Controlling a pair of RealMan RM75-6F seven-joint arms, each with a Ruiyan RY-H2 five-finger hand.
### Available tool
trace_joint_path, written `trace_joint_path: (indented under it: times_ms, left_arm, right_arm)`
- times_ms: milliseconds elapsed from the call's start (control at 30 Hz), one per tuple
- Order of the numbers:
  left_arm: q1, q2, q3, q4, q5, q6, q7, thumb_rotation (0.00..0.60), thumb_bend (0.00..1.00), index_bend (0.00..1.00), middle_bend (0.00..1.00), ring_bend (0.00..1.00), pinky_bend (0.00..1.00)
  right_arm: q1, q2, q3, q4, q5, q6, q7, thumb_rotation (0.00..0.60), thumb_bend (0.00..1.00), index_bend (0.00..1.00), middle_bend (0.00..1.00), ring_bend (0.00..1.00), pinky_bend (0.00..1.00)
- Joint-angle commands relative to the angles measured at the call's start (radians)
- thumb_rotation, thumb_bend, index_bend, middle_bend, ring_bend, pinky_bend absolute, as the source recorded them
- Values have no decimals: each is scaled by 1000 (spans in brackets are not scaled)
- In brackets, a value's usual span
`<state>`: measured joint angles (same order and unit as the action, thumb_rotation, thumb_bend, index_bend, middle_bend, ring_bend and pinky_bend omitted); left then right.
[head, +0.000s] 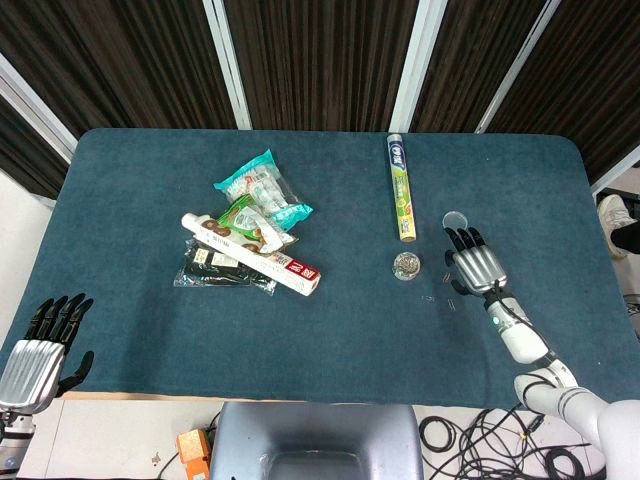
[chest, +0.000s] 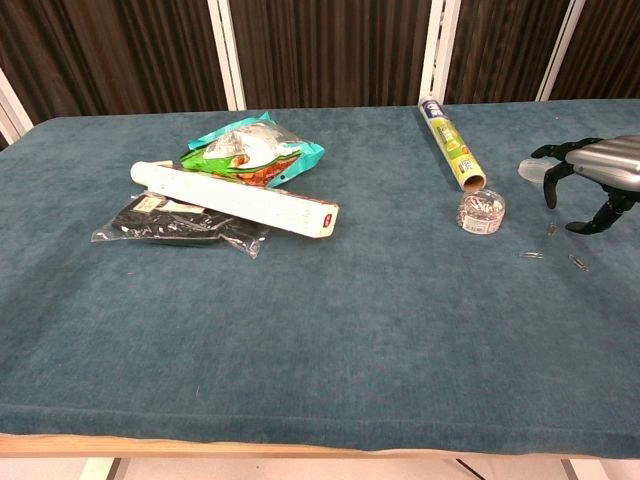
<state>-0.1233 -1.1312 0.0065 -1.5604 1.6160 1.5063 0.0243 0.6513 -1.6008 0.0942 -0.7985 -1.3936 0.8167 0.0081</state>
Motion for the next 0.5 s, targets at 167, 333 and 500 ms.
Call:
trace_joint_path:
  times_ms: [167, 333, 500]
  left_arm:
    - [10, 5, 2, 1, 7, 18, -8, 600, 435, 0, 40, 2, 52]
    - [8, 8, 2, -1, 15, 20, -12, 600, 436, 0, 40, 2, 52]
    - [2, 11, 3, -4, 8, 2, -13, 600, 435, 0, 40, 2, 53]
  right_arm:
    - [11, -21, 1, 14, 12, -19, -25, 600, 235, 460, 14, 0, 0]
    - [18, -42, -2, 38, 13, -29, -29, 600, 239, 462, 14, 0, 0]
    - [16, -49, -3, 55, 16, -26, -32, 600, 243, 477, 22, 0, 0]
